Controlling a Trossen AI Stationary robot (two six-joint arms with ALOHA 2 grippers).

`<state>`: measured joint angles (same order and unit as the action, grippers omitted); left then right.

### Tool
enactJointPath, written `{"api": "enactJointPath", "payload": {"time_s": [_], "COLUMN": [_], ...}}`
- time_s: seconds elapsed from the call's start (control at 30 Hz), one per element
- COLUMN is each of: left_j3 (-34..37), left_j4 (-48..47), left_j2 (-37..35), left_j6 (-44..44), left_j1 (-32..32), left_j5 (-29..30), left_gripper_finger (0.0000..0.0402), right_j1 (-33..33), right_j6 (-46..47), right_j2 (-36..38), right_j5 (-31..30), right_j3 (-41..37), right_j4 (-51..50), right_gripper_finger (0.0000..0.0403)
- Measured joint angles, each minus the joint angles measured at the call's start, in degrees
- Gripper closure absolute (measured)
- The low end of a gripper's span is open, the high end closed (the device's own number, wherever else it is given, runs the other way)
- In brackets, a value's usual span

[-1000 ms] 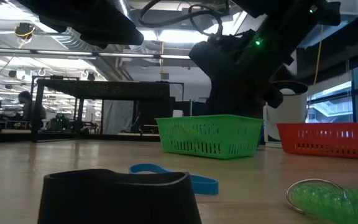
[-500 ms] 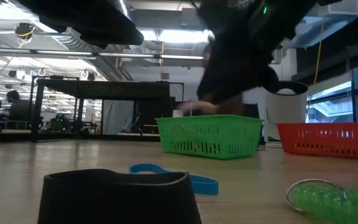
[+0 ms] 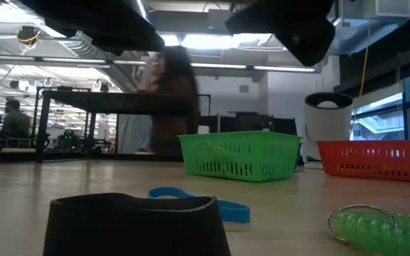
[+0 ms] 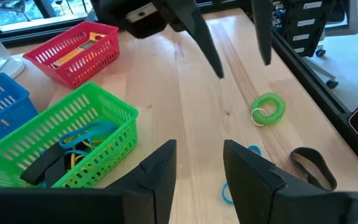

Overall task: Pick & Place Office Desk Supplies
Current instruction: Put the blue rubber band into the green basket

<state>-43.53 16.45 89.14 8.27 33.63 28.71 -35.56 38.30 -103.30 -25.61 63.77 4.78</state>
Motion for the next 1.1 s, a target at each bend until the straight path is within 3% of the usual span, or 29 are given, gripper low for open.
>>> {"api": "enactJointPath", "payload": {"time_s": [0.17,0.57,1.1], "left_j3": [0.00,0.00,-0.02], "left_j4": [0.00,6.75,7.98], "left_j2": [0.00,0.00,1.13], "left_j6": [0.00,-0.02,2.68], "left_j1": [0.02,-0.13,-0.42], "left_j5": [-0.10,0.69,0.13], "left_gripper_finger": [0.0274,0.0274,0.0274], "right_j1": [-1.78,-2.07,-2.06], "right_j6": [-0.46,-1.51,-1.90], "right_j2": [-0.25,-0.53,-0.53], "right_j5": [-4.40,-5.50,-8.28], "right_j3": [0.00,0.00,0.00], "right_j4": [0.00,-0.09,-0.09], "right_gripper_finger": [0.0250,0.0250,0.0250]}}
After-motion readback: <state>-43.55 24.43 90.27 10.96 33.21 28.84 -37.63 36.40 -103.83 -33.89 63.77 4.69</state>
